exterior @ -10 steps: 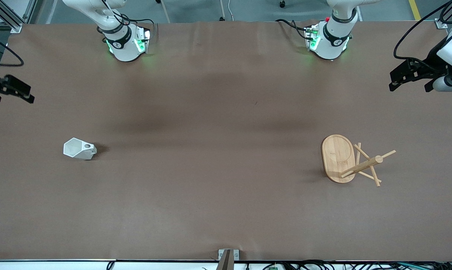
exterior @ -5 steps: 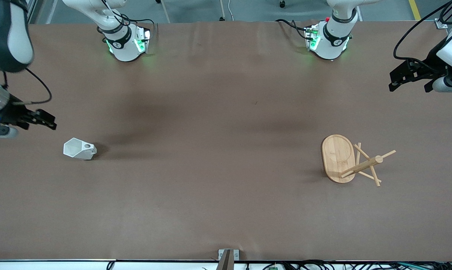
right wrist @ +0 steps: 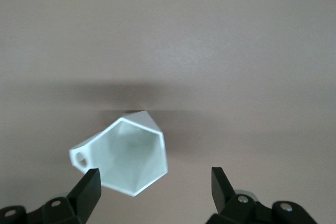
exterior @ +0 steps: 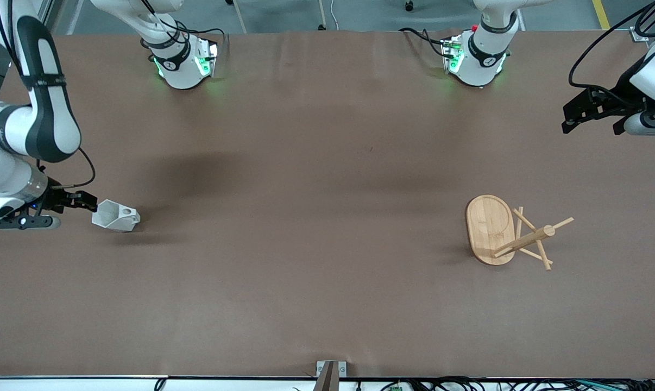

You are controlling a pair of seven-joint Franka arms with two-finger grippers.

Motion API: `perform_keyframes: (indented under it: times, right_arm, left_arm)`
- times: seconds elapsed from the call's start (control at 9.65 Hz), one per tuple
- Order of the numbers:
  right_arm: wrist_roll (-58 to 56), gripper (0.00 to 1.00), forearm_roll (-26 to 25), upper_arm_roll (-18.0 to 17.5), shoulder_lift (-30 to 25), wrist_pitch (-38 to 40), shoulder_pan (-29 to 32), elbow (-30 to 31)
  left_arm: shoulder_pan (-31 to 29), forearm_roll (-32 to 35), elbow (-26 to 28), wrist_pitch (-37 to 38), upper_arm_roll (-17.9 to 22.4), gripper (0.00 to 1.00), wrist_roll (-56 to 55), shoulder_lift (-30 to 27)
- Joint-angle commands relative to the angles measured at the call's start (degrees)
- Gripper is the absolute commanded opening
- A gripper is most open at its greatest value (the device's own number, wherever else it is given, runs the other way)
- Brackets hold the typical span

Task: Hang cup on rack
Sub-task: 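Reach the right gripper down to the white cup and grasp it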

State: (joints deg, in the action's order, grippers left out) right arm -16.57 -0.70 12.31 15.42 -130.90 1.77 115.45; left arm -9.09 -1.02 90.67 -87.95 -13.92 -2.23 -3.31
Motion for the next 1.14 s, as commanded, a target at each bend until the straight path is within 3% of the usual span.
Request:
perform_keyframes:
  times: [0.0,0.21,0.52,0.62,0.73,0.83,0.93,1.04]
  right_arm:
    - [-7.38,0.93,4.88,-0.09,2.23,-0.67,1.30,-0.14]
    - [-18.44,0.93,13.05,0.52,5.57,-2.33,2.80,-0.14]
    - [-23.41,0.89,17.73,0.53,9.01,-5.86,3.33,-0.23]
    - [-23.42,0.64,18.53,0.44,9.28,-5.86,3.24,-0.31]
    - [-23.42,0.26,18.63,0.44,9.28,-5.77,2.89,-0.23]
    - [-23.33,0.08,18.80,0.44,9.28,-5.77,2.98,-0.23]
    - [-23.33,0.01,19.32,0.44,9.19,-5.59,2.98,-0.23]
    - [-23.33,0.00,19.50,0.44,9.10,-5.16,2.98,-0.14]
  left_arm:
    - [-0.14,-0.74,0.38,-0.11,-0.31,1.00,0.47,1.29]
    - [-0.14,-0.83,0.38,-0.11,-0.31,1.00,0.47,1.29]
    - [-0.14,-0.83,0.47,-0.11,-0.31,1.00,0.47,1.29]
    - [-0.14,-0.83,0.47,-0.03,-0.31,1.00,0.47,1.29]
    - [-0.22,-0.83,0.47,-0.03,-0.31,1.00,0.47,1.29]
    - [-0.22,-0.83,0.47,-0.03,-0.23,1.00,0.47,1.29]
    - [-0.14,-0.83,0.47,-0.03,-0.23,1.00,0.38,1.29]
    - [-0.14,-0.83,0.47,-0.11,-0.23,1.00,0.38,1.29]
